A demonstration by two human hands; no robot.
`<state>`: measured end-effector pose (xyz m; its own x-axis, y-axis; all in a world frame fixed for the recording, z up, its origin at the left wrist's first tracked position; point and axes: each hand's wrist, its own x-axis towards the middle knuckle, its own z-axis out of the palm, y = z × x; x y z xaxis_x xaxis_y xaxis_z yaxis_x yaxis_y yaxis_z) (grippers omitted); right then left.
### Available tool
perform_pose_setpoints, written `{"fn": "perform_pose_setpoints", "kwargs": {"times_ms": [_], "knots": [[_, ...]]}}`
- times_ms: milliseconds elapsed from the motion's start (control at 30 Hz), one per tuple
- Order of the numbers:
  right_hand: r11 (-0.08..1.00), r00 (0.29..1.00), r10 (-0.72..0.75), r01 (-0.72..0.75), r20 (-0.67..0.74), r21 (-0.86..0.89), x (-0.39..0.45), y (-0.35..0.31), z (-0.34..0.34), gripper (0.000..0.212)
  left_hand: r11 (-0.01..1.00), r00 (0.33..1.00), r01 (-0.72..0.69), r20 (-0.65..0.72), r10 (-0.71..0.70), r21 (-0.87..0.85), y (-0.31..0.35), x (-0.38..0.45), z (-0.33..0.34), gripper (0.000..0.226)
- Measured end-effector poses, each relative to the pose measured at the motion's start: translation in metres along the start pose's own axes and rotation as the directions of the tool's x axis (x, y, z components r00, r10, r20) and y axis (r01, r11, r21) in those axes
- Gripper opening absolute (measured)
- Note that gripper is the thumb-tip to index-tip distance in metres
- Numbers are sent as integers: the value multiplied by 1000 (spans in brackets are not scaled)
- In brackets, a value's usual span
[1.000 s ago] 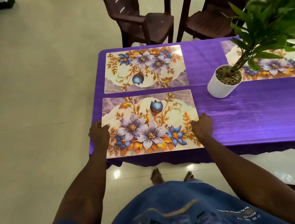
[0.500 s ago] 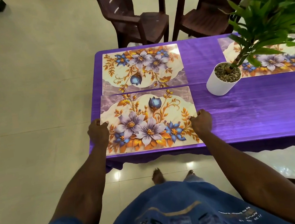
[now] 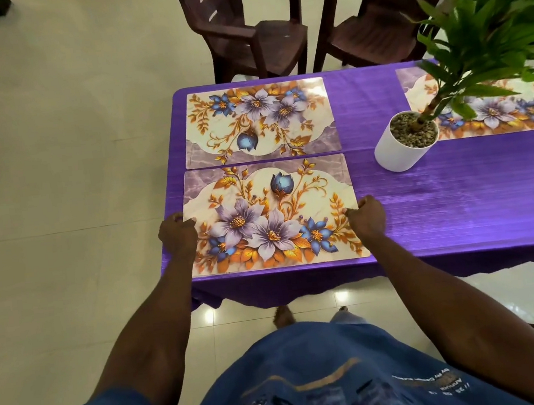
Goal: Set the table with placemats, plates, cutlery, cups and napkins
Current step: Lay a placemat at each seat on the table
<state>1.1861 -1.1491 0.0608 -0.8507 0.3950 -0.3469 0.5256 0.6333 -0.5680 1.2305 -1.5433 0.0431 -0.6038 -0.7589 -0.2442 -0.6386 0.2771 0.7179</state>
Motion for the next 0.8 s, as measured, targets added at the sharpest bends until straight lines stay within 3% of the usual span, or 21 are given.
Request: {"fn": "perform_pose_setpoints", "kwargs": {"times_ms": [133, 467, 633, 800], "knots": [[997, 999, 43, -44, 21, 66, 1, -2, -3, 35, 998, 998, 55, -6, -55, 8, -1, 8, -5, 30], [969, 991, 129, -132, 24, 211, 6, -5, -17, 36, 998, 1000, -7, 25, 6, 68, 3, 5, -2, 35], [980, 996, 93, -89, -16, 180, -2, -9, -19, 21, 994, 999, -51, 7, 50, 100, 6, -8, 1, 28], [981, 999, 36, -42, 34, 188, -8, -11, -24, 17, 987, 997, -63, 49, 56, 150, 4, -13, 0, 30]]}}
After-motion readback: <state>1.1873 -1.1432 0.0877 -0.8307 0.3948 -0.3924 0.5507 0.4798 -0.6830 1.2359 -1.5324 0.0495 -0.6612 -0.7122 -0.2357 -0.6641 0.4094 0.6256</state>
